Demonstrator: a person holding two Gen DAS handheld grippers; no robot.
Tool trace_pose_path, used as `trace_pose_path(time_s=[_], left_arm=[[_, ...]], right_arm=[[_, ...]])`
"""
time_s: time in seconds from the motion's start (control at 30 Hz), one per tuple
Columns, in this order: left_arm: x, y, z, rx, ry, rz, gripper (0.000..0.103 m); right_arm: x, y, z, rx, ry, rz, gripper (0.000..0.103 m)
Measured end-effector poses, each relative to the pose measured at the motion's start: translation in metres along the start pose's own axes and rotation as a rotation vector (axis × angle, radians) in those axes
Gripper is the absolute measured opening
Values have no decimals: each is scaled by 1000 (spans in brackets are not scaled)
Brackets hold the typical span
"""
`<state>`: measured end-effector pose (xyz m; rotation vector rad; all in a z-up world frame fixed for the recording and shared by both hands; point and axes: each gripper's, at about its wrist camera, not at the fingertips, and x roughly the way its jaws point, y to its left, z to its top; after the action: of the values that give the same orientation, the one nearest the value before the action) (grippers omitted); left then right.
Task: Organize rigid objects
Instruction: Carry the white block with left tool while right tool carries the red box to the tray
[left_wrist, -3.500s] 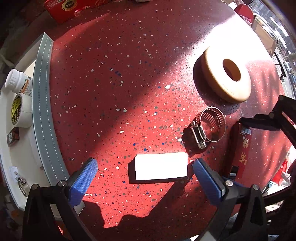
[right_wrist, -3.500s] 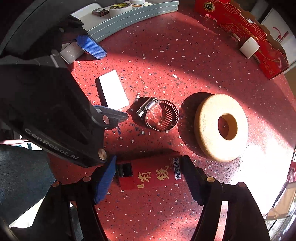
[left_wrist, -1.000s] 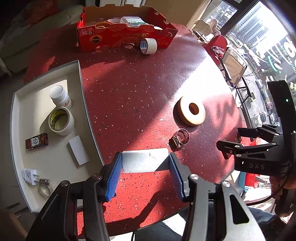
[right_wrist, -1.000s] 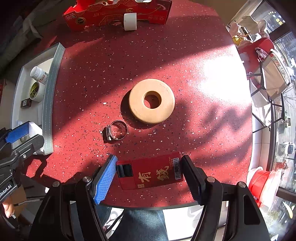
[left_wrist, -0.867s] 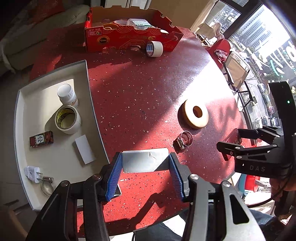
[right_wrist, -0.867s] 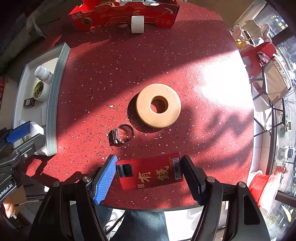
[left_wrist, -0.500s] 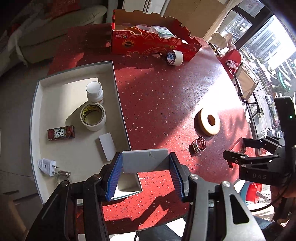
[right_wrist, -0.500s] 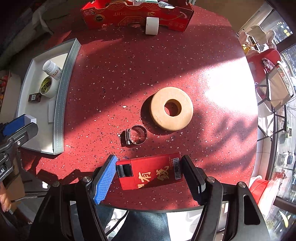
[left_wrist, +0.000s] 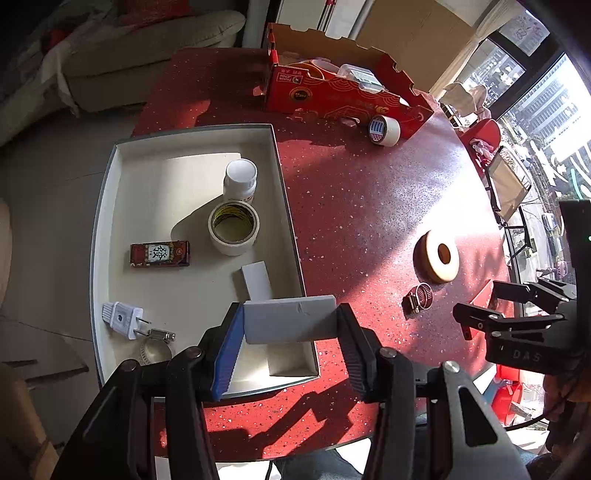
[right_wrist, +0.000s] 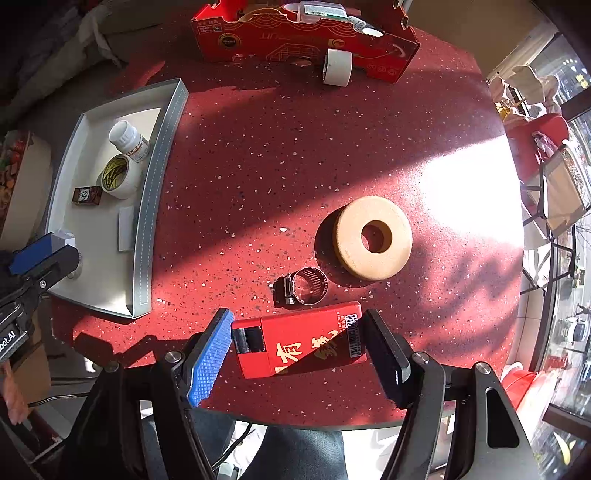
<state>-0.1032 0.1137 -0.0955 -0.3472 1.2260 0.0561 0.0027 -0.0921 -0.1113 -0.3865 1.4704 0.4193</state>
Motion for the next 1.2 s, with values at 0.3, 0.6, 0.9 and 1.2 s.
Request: trace_pose_path(time_s=[0.3, 0.6, 0.9, 1.2], left_arm=[[-5, 23, -4, -65, -11, 21, 54], [-2, 36, -11, -108, 3, 29, 54], [0, 44, -9, -129, 5, 34, 54], [-2, 59, 3, -155, -9, 78, 54]], right_arm=[[-3, 33, 14, -69, -19, 24, 72], [2, 47, 17, -104, -3, 32, 72], [7, 48, 16, -114, 15, 32, 72], [7, 63, 23, -143, 3, 65, 72]])
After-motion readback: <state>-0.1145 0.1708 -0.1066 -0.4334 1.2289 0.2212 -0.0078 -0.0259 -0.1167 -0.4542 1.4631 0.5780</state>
